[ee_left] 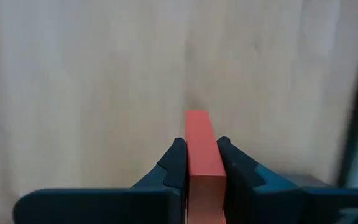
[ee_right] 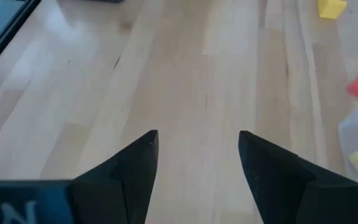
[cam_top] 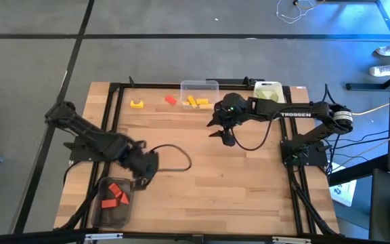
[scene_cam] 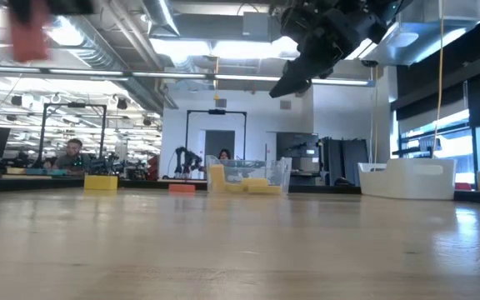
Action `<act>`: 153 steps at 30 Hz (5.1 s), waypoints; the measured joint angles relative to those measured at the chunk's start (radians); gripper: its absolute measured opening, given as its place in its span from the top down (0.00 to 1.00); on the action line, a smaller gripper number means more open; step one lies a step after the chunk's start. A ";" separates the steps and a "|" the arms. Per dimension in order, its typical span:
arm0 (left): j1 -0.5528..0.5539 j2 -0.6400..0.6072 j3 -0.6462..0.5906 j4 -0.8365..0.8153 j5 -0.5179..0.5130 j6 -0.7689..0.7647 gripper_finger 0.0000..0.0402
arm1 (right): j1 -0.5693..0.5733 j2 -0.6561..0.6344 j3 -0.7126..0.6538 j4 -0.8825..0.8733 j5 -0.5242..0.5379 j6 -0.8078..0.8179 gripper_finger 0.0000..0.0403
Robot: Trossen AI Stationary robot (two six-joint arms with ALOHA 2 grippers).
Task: Sort & place blocks by color
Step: Put the orange rectangular block into the black bin, then put the green semi-circled block into the white bin
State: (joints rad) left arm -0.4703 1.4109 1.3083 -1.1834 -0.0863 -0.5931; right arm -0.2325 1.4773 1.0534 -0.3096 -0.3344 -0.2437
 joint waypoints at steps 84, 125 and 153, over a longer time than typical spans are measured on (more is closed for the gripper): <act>0.187 0.008 -0.433 -0.102 0.002 -1.072 0.70 | 0.013 0.000 0.000 0.066 -0.007 -0.022 0.45; 0.325 0.025 -0.648 0.049 0.000 -1.251 0.70 | 0.013 0.000 0.000 0.066 -0.007 -0.056 0.45; 0.335 0.156 -0.550 0.048 -0.053 -1.130 0.70 | 0.013 0.000 0.000 0.050 -0.007 -0.151 0.45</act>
State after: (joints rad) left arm -0.1356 1.5665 0.7582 -1.1354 -0.1397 -1.7232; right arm -0.2192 1.4773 1.0531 -0.2600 -0.3412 -0.3950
